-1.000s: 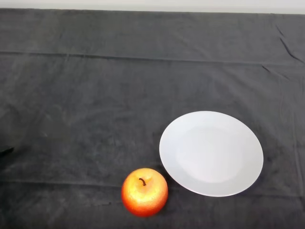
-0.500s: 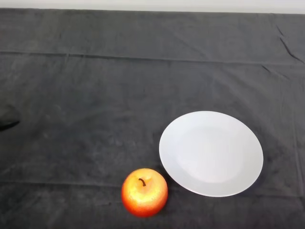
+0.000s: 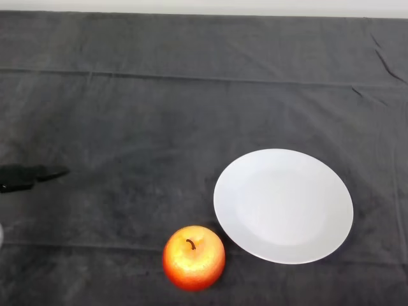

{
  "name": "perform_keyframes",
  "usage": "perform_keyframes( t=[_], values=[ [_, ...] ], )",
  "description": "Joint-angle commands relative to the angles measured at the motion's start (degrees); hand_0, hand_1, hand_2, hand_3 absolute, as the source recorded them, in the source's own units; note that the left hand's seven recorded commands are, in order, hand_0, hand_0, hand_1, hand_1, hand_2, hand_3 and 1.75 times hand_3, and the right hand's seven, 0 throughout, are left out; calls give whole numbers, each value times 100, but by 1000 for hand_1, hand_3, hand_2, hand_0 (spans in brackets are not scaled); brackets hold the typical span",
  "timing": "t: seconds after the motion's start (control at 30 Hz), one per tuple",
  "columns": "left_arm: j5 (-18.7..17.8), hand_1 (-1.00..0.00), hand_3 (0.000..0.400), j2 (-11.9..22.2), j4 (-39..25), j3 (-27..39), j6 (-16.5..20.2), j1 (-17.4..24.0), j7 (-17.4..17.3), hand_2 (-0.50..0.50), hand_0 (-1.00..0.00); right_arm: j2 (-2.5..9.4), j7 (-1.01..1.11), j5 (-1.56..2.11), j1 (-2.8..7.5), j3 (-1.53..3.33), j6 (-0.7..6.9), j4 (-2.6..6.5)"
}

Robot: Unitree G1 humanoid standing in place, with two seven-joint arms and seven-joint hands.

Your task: Move the apple to the plate

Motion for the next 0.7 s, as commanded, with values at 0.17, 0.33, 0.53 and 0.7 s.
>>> perform_keyframes(
  t=[0.17,0.33,0.53,0.7],
  values=[
    [267,0,0,-167,-429,-279,348,197,-166,0,0,99,-53,39,-51,-8,-27,-243],
    [346,0,0,-244,-607,-423,530,198,-256,0,0,105,-62,38,-47,-4,-25,-259],
    [451,0,0,-354,-843,-622,768,191,-329,0,0,112,-72,37,-43,-1,-23,-274],
    [524,0,0,-428,-974,-793,885,186,-387,0,0,116,-79,37,-40,1,-21,-284]
  ],
)
